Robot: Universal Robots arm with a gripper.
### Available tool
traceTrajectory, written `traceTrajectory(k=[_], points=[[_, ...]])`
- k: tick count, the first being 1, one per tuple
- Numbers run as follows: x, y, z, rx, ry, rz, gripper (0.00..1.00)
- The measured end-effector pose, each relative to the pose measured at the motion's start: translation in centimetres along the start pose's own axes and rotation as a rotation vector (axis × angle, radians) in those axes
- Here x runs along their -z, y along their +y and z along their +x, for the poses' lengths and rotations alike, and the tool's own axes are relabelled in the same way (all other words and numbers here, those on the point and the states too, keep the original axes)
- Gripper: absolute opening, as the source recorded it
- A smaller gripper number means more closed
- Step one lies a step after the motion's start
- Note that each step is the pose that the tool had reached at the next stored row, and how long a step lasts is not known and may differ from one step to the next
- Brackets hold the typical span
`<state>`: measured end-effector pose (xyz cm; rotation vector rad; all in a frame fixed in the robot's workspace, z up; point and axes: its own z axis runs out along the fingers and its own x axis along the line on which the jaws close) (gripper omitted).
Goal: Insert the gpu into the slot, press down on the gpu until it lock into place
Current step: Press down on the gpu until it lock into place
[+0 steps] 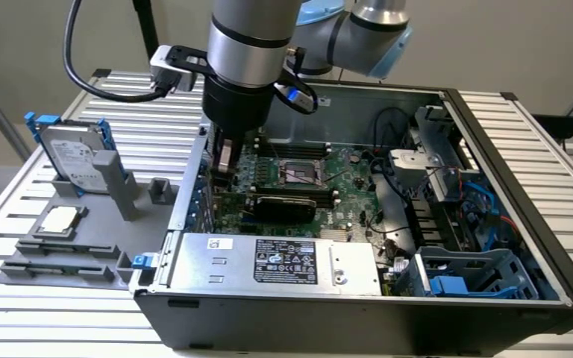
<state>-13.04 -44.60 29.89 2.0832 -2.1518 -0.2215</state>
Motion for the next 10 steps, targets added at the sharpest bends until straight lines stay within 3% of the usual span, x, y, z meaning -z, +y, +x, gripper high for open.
traceTrajectory(k=[10], points=[[-0.1,0.27,-0.2,0.0,0.0001,0.0,0.11]])
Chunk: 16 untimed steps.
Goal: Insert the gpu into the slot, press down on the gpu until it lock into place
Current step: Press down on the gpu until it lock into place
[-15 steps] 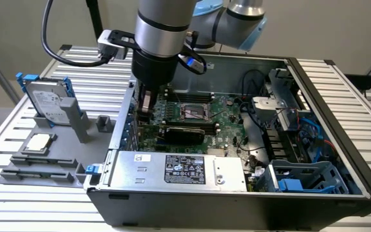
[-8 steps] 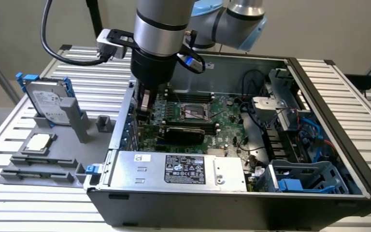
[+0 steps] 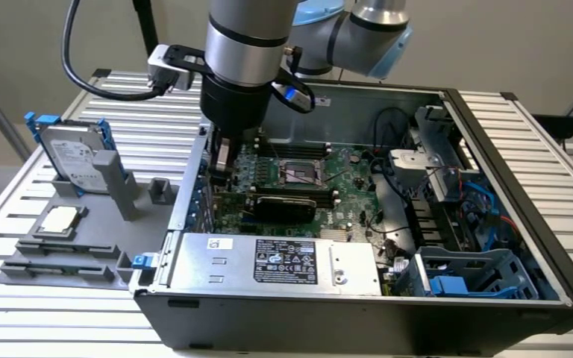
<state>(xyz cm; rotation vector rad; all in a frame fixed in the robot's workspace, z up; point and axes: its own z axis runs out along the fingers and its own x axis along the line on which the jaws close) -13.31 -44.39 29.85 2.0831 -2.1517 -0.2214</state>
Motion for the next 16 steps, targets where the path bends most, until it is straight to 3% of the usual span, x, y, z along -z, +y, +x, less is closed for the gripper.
traceTrajectory(k=[16], points=[[-0.07,0.2,-0.39,0.0,0.0,0.0001,0.11]])
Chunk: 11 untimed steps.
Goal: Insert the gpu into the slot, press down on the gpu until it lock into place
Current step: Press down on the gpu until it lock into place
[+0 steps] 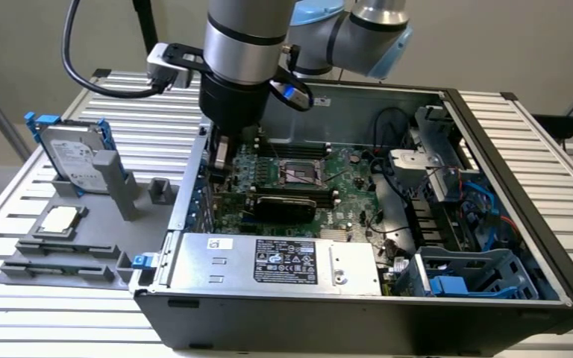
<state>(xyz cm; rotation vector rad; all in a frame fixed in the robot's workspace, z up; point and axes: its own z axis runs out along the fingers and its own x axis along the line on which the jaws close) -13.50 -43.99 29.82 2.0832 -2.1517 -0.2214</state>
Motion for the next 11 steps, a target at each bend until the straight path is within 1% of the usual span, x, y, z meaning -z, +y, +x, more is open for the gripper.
traceTrajectory(k=[8,11], points=[[-0.03,0.22,-0.15,0.0,0.0001,0.0001,0.11],[0.14,0.29,-0.14,0.0,0.0004,-0.0008,0.11]])
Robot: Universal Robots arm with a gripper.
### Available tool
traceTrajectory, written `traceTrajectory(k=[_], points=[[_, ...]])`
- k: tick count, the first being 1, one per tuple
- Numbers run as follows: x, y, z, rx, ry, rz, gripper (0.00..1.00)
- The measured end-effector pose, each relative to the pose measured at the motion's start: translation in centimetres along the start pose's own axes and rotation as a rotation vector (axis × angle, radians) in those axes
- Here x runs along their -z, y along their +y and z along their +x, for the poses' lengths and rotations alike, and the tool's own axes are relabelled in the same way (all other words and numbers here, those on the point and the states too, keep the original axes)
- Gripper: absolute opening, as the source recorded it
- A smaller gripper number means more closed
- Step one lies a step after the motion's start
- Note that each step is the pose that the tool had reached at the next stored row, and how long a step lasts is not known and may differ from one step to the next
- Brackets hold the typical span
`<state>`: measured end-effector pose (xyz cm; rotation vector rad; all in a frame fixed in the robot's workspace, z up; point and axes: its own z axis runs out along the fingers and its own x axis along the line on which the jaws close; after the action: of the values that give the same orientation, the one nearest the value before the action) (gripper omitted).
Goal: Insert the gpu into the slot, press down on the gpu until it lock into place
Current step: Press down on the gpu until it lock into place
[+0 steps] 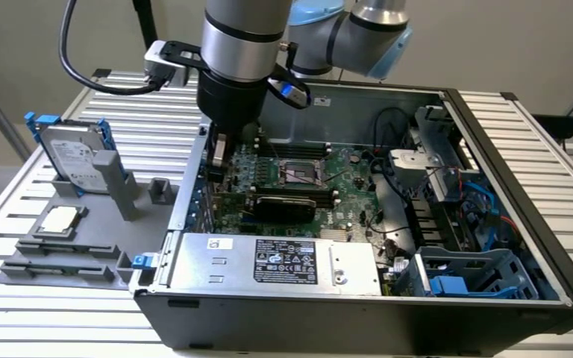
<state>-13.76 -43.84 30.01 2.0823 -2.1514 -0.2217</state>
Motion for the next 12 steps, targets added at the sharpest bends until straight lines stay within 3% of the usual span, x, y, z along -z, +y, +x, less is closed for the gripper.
traceTrajectory(k=[12], points=[[-0.06,0.05,0.0,0.0,-0.0002,0.0006,0.11]])
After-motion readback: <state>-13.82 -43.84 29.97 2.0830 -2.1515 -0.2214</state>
